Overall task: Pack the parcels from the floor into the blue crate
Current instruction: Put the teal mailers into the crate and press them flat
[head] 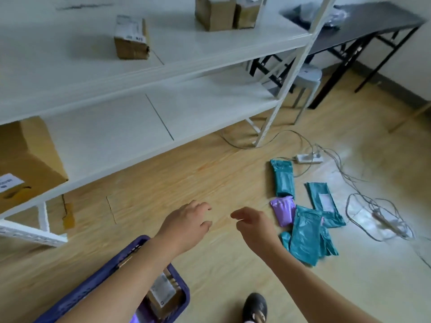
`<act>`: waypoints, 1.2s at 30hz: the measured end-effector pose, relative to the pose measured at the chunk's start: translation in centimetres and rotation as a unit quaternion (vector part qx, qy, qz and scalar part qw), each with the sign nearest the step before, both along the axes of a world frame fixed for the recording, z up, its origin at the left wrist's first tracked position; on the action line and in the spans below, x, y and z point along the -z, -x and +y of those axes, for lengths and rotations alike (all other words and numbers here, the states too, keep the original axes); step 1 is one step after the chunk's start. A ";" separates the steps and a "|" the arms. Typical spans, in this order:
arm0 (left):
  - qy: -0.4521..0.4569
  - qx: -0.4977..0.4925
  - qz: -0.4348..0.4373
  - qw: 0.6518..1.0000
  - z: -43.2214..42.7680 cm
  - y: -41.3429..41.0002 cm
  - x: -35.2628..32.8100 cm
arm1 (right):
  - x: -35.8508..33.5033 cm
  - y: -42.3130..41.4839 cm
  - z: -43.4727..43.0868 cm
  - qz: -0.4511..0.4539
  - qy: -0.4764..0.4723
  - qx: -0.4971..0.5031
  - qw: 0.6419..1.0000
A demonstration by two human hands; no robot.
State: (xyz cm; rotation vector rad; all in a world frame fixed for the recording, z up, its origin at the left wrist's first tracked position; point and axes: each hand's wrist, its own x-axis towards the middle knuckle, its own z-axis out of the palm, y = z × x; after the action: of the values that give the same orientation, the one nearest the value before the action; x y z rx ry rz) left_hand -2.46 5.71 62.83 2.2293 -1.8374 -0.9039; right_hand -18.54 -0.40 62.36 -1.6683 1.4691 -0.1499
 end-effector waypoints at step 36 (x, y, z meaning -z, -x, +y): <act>-0.110 0.077 0.055 0.989 -30.3 43.5 6.1 | 5.4 47.9 -25.8 0.070 -0.105 0.154 0.980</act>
State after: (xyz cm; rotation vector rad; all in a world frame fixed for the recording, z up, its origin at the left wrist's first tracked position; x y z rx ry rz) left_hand -45.98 -24.62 56.74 2.1267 -1.9661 -1.2878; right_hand -66.49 -26.21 56.99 -1.2980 1.7805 -0.0441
